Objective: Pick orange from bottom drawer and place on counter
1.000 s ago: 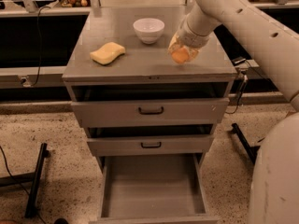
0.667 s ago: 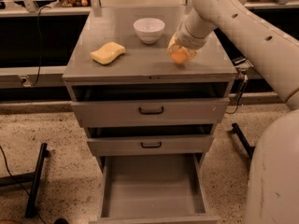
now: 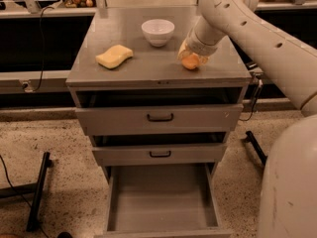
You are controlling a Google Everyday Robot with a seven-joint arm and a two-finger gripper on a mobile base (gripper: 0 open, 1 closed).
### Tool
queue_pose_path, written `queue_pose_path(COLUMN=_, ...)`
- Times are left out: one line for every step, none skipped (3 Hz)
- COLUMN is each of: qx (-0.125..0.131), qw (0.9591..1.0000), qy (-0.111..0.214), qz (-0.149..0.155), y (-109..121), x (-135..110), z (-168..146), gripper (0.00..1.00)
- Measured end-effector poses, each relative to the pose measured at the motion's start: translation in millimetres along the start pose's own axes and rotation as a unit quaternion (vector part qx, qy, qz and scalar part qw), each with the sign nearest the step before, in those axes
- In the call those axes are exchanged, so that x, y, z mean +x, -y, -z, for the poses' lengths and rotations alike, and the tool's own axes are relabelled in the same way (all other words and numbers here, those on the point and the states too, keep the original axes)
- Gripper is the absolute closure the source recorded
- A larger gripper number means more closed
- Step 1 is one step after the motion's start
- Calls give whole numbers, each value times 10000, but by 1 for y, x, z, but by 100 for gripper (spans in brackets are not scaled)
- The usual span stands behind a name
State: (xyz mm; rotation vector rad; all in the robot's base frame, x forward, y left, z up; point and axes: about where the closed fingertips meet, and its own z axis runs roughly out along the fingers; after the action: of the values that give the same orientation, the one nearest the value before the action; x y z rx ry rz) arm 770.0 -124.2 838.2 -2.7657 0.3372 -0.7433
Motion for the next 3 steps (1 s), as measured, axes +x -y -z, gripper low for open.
queue_pose_path(qx=-5, qw=10000, qy=21, qz=4, y=0, x=-1, z=-3, gripper=11)
queue_pose_path(qx=-5, qw=10000, qy=21, qz=4, y=0, x=-1, z=-3, gripper=0)
queue_pose_path(qx=-7, qw=10000, qy=21, qz=5, y=0, x=-1, z=-3, gripper=0)
